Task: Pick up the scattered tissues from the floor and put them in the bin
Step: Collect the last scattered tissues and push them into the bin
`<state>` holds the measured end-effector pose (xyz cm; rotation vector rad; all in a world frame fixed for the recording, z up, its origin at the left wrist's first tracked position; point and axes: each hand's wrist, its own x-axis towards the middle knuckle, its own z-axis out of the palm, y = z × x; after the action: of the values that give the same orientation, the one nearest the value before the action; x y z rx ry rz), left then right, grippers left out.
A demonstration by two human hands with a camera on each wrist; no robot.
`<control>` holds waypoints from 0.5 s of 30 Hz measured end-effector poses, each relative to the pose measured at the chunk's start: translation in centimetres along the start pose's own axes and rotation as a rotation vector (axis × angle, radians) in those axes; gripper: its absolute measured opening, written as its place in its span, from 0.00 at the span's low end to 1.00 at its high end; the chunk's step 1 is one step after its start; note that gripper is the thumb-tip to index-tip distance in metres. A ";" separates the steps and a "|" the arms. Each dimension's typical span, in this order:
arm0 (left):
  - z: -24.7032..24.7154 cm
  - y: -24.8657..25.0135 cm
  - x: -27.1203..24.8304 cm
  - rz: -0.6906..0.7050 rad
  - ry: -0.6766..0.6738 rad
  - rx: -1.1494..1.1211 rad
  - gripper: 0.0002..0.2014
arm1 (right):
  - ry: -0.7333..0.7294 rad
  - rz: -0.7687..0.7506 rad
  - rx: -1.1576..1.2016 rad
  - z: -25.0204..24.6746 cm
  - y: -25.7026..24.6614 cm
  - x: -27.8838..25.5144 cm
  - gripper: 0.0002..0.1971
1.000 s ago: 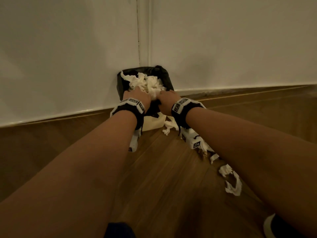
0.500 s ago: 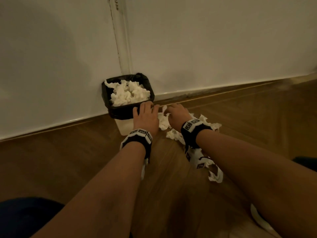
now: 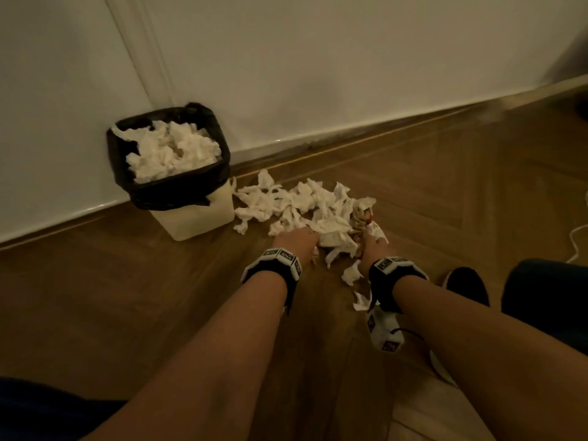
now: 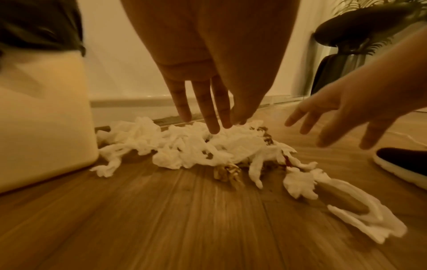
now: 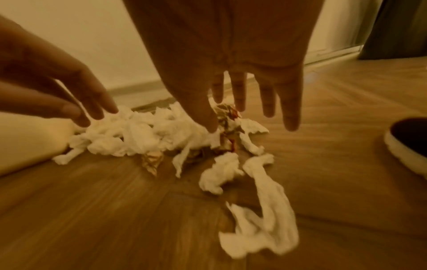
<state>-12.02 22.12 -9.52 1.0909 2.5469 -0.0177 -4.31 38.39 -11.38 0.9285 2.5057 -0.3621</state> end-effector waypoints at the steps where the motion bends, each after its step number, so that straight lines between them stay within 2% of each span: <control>1: 0.4 0.5 0.5 0.017 -0.038 -0.005 0.16 | -0.059 0.035 0.015 0.8 0.7 0.0 0.38; 4: 1.9 2.2 2.0 0.036 -0.091 -0.016 0.16 | -0.169 0.140 0.138 3.0 2.3 -0.3 0.52; 6: 2.9 3.2 2.9 0.033 -0.078 -0.035 0.18 | -0.187 0.176 0.172 4.4 2.6 -0.6 0.58; 10: 4.0 4.5 4.4 0.003 -0.045 -0.033 0.23 | -0.236 0.109 0.139 6.3 2.5 -0.9 0.49; 13: 4.6 4.7 5.3 0.058 -0.036 0.090 0.25 | -0.248 -0.074 -0.052 6.6 2.2 -1.0 0.50; 15: 5.1 4.6 5.9 0.130 -0.059 0.168 0.28 | -0.230 -0.185 -0.103 6.6 2.2 -1.0 0.40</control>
<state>-10.85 28.66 -15.62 1.2972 2.4525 -0.2302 -0.09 36.96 -16.79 0.5816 2.3778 -0.3706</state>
